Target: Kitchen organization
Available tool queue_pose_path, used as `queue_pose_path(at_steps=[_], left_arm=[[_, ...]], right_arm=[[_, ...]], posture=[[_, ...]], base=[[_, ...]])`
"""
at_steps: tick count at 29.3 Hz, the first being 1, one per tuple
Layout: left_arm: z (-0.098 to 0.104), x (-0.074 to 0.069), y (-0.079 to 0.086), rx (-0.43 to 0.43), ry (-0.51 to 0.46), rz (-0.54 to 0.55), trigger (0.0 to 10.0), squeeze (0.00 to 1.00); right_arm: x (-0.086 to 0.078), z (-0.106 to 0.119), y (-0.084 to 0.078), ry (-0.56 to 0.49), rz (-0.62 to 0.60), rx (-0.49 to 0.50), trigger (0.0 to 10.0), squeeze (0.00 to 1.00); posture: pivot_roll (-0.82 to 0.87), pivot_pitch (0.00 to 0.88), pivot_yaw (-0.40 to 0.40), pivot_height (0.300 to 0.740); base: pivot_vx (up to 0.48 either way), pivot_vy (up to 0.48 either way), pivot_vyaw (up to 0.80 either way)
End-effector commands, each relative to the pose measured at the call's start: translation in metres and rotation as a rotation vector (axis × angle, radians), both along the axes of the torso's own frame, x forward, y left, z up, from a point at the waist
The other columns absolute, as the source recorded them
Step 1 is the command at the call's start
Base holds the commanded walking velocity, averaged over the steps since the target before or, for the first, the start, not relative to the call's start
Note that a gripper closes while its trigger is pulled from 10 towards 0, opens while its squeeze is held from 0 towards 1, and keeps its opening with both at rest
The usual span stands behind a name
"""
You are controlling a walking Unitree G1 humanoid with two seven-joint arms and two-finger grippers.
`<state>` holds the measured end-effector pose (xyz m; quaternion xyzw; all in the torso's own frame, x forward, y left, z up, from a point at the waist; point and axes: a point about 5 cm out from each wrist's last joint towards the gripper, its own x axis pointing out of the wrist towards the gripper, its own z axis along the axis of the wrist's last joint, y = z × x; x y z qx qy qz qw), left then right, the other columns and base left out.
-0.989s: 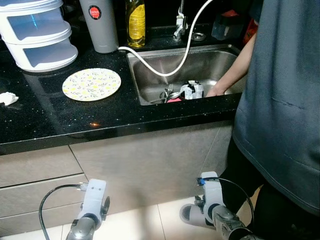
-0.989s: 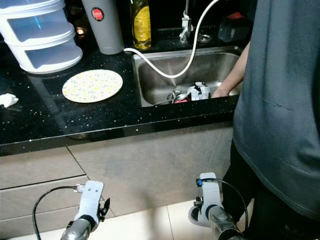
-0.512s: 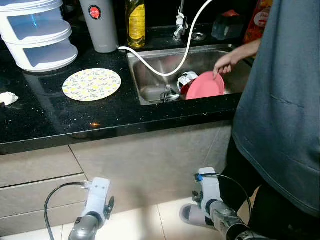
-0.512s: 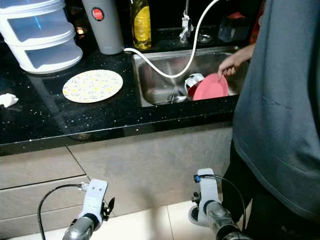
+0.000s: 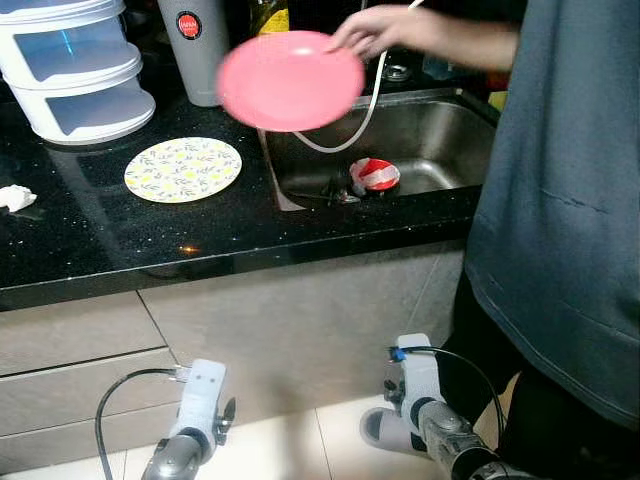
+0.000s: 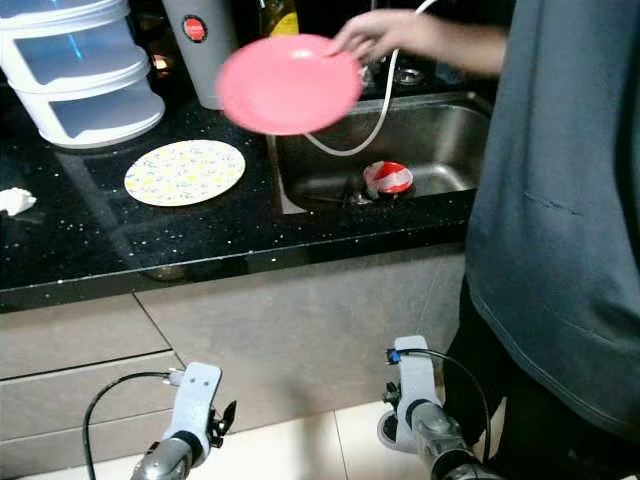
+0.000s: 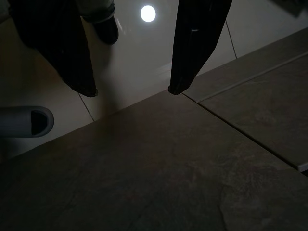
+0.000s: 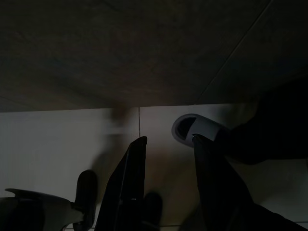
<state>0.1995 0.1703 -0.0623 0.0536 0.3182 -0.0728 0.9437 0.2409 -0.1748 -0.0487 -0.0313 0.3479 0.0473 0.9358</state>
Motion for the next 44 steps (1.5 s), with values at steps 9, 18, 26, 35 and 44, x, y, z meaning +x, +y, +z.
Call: queue_pose_path(at_steps=[9, 18, 26, 35, 44], left_arm=[[-0.004, -0.008, 0.004, 0.001, 0.022, 0.019, 10.0, 0.0], [-0.004, -0.009, 0.009, 0.009, 0.024, 0.032, 10.0, 0.0], [-0.004, -0.011, 0.011, 0.015, 0.03, 0.028, 10.0, 0.0], [-0.004, -0.01, 0.01, 0.017, 0.029, 0.031, 10.0, 0.0], [-0.004, -0.009, 0.011, 0.02, 0.034, 0.026, 10.0, 0.0]], right_arm=[[0.0, 0.0, 0.003, -0.01, 0.006, 0.002, 10.0, 0.0], [-0.001, -0.001, 0.005, -0.009, 0.005, 0.008, 10.0, 0.0], [0.0, 0.0, 0.006, -0.011, 0.001, 0.01, 10.0, 0.0], [0.001, 0.0, 0.006, -0.012, 0.002, 0.01, 10.0, 0.0], [0.002, 0.001, 0.007, -0.013, 0.005, 0.009, 10.0, 0.0]], posture=[[0.02, 0.0, 0.033, 0.74], [0.01, 0.0, 0.04, 0.74], [0.02, 0.0, 0.044, 0.74], [0.02, 0.0, 0.044, 0.74], [0.02, 0.0, 0.046, 0.74]], base=[[0.0, 0.0, 0.0], [0.0, 0.0, 0.0], [0.0, 0.0, 0.0], [0.0, 0.0, 0.0], [0.0, 0.0, 0.0]])
